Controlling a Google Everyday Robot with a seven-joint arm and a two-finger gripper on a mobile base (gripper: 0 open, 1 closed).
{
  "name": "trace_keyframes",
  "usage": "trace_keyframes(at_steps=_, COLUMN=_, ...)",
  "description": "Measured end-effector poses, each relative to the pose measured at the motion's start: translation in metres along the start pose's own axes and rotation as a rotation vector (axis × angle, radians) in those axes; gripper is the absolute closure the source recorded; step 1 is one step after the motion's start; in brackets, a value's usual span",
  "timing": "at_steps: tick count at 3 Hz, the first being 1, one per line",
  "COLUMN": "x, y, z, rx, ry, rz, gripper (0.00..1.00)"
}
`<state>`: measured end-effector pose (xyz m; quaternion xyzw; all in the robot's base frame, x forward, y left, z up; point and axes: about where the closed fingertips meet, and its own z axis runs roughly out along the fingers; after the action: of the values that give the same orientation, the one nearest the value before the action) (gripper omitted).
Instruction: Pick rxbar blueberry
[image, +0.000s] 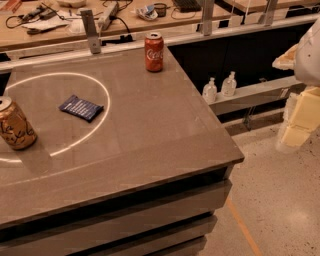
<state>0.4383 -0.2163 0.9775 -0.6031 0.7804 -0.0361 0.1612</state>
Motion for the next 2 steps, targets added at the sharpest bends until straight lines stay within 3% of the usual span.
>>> trace_keyframes(at_steps=1, x=-0.002, y=-0.001, z=0.001, rx=0.001, ry=-0.010, rz=0.004, gripper=0.00)
trace_keyframes(at_steps=2, x=-0.025, y=-0.019, z=0.007, rx=0.008, ry=-0.138, rz=0.060, gripper=0.00)
